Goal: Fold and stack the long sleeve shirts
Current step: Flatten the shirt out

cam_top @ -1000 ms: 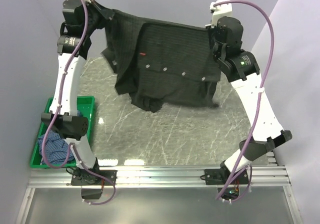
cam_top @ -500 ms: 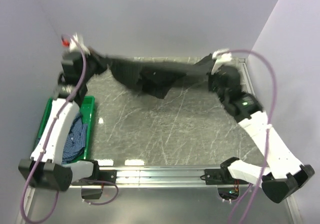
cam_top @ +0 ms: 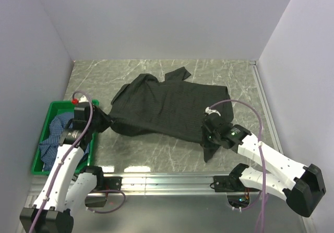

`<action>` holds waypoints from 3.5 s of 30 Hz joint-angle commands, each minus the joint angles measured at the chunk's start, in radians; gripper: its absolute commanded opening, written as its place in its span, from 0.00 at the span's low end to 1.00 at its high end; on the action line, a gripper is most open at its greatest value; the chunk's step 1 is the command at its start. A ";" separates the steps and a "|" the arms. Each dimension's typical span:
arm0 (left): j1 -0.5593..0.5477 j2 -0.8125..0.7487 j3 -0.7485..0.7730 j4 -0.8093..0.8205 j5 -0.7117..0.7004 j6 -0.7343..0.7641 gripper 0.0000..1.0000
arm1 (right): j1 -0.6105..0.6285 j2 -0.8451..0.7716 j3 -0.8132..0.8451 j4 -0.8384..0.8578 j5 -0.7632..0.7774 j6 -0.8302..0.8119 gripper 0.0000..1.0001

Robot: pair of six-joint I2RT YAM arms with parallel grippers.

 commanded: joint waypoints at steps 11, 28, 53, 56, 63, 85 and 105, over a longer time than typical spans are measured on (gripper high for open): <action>0.013 -0.044 0.098 -0.232 -0.110 0.060 0.15 | 0.057 0.017 0.008 -0.107 -0.006 0.164 0.22; 0.015 0.136 0.218 -0.016 0.075 0.129 0.80 | -0.544 -0.112 -0.113 0.117 -0.035 0.225 0.70; 0.004 0.557 -0.156 0.489 0.060 -0.216 0.79 | -0.788 0.172 -0.247 0.337 -0.189 0.236 0.32; 0.004 0.574 -0.198 0.515 0.024 -0.260 0.79 | -0.788 0.156 -0.197 0.268 -0.108 0.213 0.10; 0.005 0.531 -0.235 0.483 -0.068 -0.312 0.78 | -0.793 0.109 -0.014 0.055 0.109 0.144 0.01; -0.065 0.295 0.002 0.280 -0.006 -0.055 0.90 | -0.759 0.199 -0.015 0.295 -0.195 0.098 0.54; -0.096 0.626 -0.008 0.433 0.007 -0.151 0.89 | -0.777 0.760 0.288 0.418 -0.080 0.112 0.54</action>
